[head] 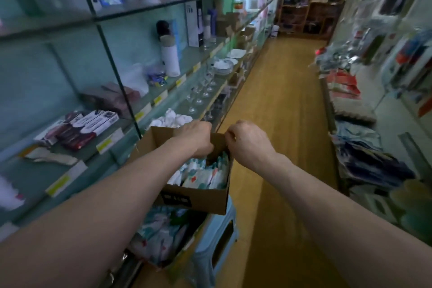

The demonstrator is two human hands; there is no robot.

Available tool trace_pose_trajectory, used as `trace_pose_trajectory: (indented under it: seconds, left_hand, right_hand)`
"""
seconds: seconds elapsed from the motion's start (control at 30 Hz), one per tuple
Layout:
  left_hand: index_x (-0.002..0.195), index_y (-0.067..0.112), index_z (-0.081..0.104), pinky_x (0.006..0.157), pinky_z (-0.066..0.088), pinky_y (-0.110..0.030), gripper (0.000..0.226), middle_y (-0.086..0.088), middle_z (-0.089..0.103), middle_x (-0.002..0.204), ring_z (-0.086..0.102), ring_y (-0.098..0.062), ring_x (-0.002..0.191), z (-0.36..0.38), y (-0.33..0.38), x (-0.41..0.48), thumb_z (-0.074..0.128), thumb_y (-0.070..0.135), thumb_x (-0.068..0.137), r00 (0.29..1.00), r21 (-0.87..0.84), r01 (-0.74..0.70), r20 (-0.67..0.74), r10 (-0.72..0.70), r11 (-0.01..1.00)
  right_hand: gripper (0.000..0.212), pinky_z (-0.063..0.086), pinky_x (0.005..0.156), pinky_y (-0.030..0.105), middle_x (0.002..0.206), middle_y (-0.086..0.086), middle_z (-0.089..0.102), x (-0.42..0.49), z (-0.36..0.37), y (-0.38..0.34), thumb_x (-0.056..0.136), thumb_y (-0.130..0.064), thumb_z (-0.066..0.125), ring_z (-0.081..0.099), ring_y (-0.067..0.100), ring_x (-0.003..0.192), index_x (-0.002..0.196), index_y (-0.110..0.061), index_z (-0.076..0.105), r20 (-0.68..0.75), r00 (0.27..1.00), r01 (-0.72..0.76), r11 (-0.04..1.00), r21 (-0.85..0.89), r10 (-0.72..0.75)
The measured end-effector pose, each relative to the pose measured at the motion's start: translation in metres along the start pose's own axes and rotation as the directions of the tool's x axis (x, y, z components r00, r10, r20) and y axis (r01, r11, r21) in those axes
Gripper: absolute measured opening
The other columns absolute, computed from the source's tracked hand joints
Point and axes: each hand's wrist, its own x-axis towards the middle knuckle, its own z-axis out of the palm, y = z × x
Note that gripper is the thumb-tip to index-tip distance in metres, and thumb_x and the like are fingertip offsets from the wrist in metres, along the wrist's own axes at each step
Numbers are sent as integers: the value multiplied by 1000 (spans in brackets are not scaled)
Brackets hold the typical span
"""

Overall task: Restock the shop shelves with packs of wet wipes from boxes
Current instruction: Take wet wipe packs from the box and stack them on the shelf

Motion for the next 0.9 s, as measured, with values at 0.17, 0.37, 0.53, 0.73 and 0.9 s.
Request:
trace_pose_trajectory:
  seconds: [0.17,0.37,0.53,0.73,0.9]
  left_hand:
    - [125,22,54,86,51,-40,45,-7,57,122,58,-28,106,23,-42,32,62,35,82,986,-10,147,79,-146,989]
    - [133,17,48,95,48,-39,50,-8,50,135,52,-28,118,61,-78,61,57,39,89,953,-71,245,200,-227,967]
    - [137,15,46,88,48,-32,55,-7,53,124,55,-25,106,95,-86,87,62,33,88,908,-148,252,378,-180,956]
    - [124,3,55,60,42,-26,45,-8,56,97,54,-21,86,133,-90,102,65,27,87,803,-259,330,583,-126,908]
    - [114,10,57,57,42,-25,42,-10,58,97,53,-21,76,148,-98,104,68,34,82,741,-330,449,657,-139,830]
  right_hand:
    - [26,45,73,35,101,11,59,43,38,1,97,-20,43,57,29,94,96,-7,66,106,992,68,998,5,-69]
    - [27,50,81,40,105,11,59,67,88,0,98,-20,43,57,29,97,98,-7,66,287,956,57,998,40,-66]
    - [25,47,78,30,110,7,62,73,123,1,99,-23,42,60,23,99,107,-12,63,490,870,-12,996,-84,51]
    - [31,46,86,31,126,9,56,72,154,3,97,-27,49,56,24,115,124,-12,53,618,753,-88,965,-249,228]
    - [32,46,88,31,123,10,56,75,170,-4,92,-20,56,56,25,112,123,-11,53,612,715,-304,939,-162,337]
